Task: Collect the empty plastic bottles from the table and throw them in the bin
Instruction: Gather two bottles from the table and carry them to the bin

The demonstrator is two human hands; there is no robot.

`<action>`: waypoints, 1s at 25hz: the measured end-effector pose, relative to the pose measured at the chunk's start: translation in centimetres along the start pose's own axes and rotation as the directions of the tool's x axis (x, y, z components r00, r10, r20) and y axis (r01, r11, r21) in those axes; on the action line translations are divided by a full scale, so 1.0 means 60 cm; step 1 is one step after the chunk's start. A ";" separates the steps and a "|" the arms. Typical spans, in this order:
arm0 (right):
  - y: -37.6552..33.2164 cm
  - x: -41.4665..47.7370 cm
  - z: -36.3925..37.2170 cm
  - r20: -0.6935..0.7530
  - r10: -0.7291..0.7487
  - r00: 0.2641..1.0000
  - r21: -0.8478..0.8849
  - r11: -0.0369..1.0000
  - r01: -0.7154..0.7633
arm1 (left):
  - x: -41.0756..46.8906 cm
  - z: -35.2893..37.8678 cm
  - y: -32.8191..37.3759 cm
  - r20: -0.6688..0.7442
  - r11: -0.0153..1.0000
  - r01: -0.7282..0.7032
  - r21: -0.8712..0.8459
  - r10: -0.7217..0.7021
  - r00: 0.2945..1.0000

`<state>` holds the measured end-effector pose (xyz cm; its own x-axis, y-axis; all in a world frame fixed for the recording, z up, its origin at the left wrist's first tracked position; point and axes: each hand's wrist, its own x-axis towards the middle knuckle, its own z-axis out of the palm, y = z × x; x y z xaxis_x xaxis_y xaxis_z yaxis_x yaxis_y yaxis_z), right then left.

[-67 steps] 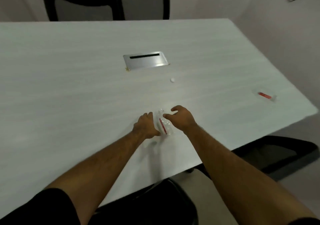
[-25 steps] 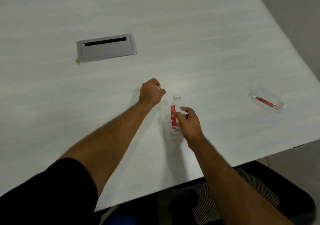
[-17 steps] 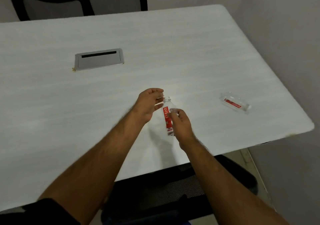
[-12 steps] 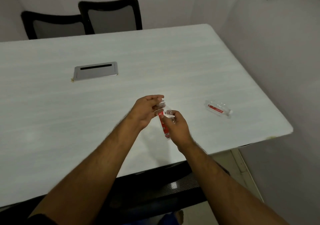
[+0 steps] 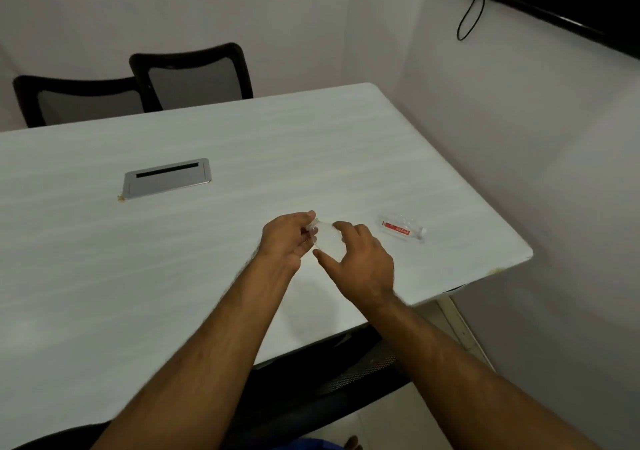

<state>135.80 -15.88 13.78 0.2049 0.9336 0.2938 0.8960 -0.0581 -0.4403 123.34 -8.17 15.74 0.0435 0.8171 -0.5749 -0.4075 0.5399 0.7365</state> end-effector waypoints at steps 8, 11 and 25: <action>-0.013 0.013 0.020 -0.093 -0.070 0.993 -0.214 0.976 0.049 | 0.019 0.001 0.017 -0.101 0.990 -0.038 0.137 0.053 0.993; -0.010 0.020 0.009 0.020 0.109 0.994 -0.002 0.994 -0.109 | 0.021 -0.001 0.014 -0.001 0.993 -0.045 0.110 0.046 0.999; 0.258 0.063 -0.033 0.847 -0.047 0.529 0.491 -0.314 -0.813 | 0.112 0.198 -0.103 0.480 0.974 0.008 0.225 -0.118 0.869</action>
<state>151.21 -13.94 9.74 -0.2677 0.7964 -0.5422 -0.6412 -0.5673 -0.5168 136.97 -3.59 11.54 0.5241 0.7436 -0.4153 -0.1913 0.5779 0.7934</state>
